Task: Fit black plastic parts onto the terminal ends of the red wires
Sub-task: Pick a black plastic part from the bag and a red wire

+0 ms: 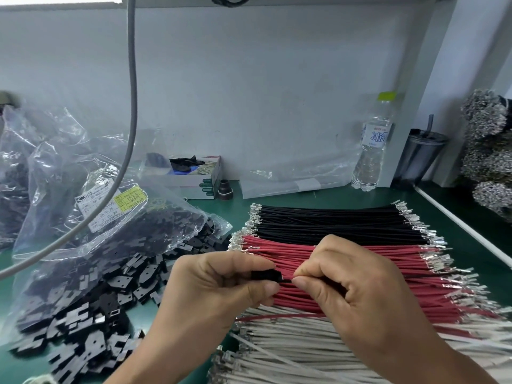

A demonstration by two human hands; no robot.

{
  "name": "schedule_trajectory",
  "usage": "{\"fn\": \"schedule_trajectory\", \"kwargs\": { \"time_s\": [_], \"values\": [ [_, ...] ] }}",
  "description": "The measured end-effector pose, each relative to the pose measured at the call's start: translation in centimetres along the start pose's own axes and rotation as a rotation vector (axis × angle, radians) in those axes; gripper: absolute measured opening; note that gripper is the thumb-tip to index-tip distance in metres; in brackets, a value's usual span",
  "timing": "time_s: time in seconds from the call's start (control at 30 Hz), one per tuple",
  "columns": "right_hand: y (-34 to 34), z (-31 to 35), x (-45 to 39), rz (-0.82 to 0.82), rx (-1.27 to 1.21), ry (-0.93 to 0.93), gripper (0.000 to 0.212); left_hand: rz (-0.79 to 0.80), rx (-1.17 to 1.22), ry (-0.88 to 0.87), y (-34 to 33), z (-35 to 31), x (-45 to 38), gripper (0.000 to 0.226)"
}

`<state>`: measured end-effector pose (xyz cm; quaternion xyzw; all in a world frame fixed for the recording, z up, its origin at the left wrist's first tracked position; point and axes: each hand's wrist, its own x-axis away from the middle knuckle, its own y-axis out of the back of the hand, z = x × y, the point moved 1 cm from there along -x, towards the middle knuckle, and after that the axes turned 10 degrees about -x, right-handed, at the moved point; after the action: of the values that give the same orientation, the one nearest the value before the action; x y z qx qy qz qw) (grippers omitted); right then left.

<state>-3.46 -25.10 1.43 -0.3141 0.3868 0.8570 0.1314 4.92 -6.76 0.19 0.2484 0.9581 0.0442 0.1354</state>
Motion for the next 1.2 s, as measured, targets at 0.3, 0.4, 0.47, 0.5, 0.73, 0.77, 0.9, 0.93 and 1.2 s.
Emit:
{"fn": "schedule_trajectory", "kwargs": {
  "time_s": [0.3,0.4,0.47,0.5,0.73,0.77,0.9,0.93,1.2],
  "values": [
    [1.7,1.9,0.1,0.050,0.343,0.041,0.010,-0.042,-0.135,-0.044,-0.2,0.3,0.2,0.025],
    [0.6,3.4,1.1,0.246,0.330,-0.052,0.018,-0.095,-0.137,-0.034,-0.2,0.6,-0.1,0.026],
    [-0.8,4.1,1.7,0.447,0.296,-0.161,0.028,-0.105,-0.139,-0.028,-0.3,0.7,-0.3,0.027],
    [-1.2,4.1,1.9,0.442,0.201,-0.194,0.026,-0.109,-0.150,-0.029,-0.4,0.8,-0.3,0.027],
    [-1.2,4.0,1.7,0.484,0.030,-0.264,0.022,-0.123,-0.116,-0.053,-0.5,1.1,-0.6,0.032],
    [-1.4,4.2,1.7,0.507,0.051,-0.255,0.024,-0.126,-0.104,-0.052,-0.5,1.1,-0.6,0.033],
    [-0.8,4.3,0.8,0.589,0.028,-0.306,0.017,-0.110,-0.095,-0.032,-0.4,1.4,-0.8,0.033],
    [-0.3,4.3,0.5,0.578,0.015,-0.334,0.014,-0.103,-0.087,-0.026,-0.4,1.5,-0.9,0.032],
    [5.3,3.0,-0.8,0.211,0.026,-0.348,0.017,-0.042,0.062,0.064,-0.2,1.4,-0.9,0.033]
  ]
}}
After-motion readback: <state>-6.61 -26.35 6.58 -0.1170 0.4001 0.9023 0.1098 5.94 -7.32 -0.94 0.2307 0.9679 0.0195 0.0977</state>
